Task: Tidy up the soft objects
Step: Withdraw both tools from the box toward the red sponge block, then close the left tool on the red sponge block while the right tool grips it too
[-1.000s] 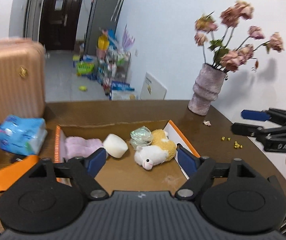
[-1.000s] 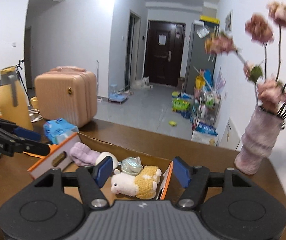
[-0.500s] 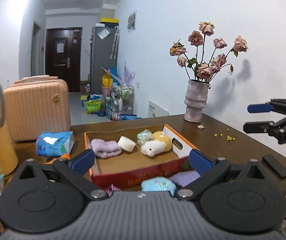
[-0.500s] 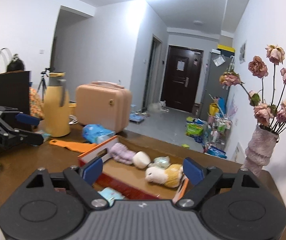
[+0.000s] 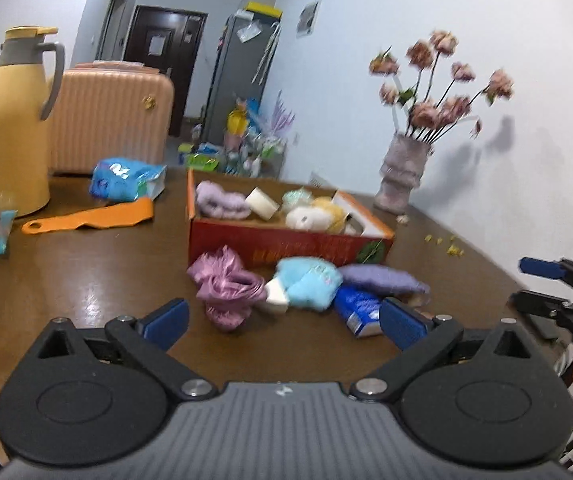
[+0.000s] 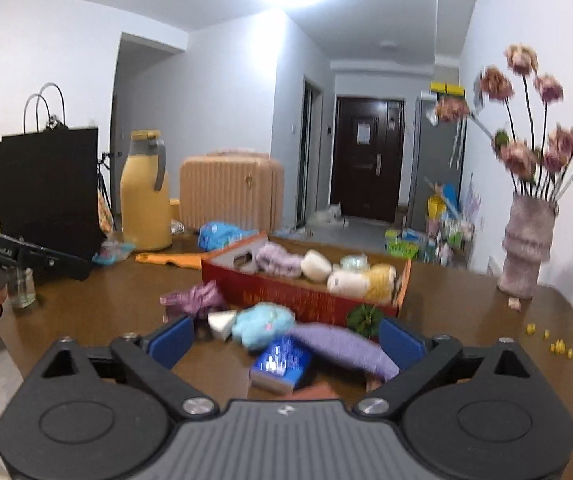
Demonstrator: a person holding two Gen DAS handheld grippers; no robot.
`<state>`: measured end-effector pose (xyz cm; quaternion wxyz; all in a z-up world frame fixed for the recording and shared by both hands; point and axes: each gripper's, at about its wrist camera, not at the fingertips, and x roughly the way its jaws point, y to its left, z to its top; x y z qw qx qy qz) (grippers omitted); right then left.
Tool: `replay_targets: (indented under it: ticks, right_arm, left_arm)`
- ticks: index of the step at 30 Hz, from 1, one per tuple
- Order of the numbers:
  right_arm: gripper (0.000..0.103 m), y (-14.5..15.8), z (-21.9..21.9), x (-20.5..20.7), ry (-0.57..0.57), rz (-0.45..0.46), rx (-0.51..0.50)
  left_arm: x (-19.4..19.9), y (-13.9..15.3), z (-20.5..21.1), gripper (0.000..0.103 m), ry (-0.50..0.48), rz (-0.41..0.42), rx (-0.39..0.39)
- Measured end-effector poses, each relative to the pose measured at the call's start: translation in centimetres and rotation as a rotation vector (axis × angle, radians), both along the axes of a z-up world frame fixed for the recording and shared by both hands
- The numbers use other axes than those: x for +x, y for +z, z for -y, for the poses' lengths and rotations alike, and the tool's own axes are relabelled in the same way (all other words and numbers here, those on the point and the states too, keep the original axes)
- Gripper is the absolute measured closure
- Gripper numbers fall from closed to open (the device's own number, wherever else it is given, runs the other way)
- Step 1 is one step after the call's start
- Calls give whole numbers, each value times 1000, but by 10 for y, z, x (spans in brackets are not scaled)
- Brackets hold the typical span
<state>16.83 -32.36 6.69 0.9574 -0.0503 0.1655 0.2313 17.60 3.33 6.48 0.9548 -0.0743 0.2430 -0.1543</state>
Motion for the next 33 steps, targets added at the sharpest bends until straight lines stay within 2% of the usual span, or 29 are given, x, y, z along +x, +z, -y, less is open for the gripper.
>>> replay_targets:
  ticks: [6,9,13,21,22,24,26,27,28,30,33]
  right_arm:
    - [3,-9,10,4,-66,10,14]
    - [3,-17,16,20,-108,-42,20]
    - [4,-34,24,41,-120,-108,32]
    - [19,-73,22,80,-71,-219,58]
    - [21,-76,22,85,-72,-235,65]
    - [30,-82,21,95,-83,-261,73]
    - [39,-86,21,101,-95,-274,75]
    - [44,-88,22,103,-104,-284,81]
    - [46,-90,24,104,-114,-296,88]
    - [57,-92,28,104,-121,-317,116]
    - [63,-93,32,96,-114,-357,170]
  left_arm:
    - [13,-4,18,0,-40,-24,17]
    - [22,-8,32,0,-65,-39,37]
    - [34,-16,48,0,-110,-73,27]
    - [59,-51,110,0,-330,-203,-36]
    - [61,-56,121,3,-357,-211,-29]
    - [63,-66,140,15,-399,-224,-2]
    - [67,-75,153,45,-428,-251,24]
    - [69,-79,157,51,-438,-264,25]
    - [71,-83,159,56,-446,-280,20]
    - [74,-86,157,57,-444,-285,2]
    - [77,-87,143,61,-398,-287,-16]
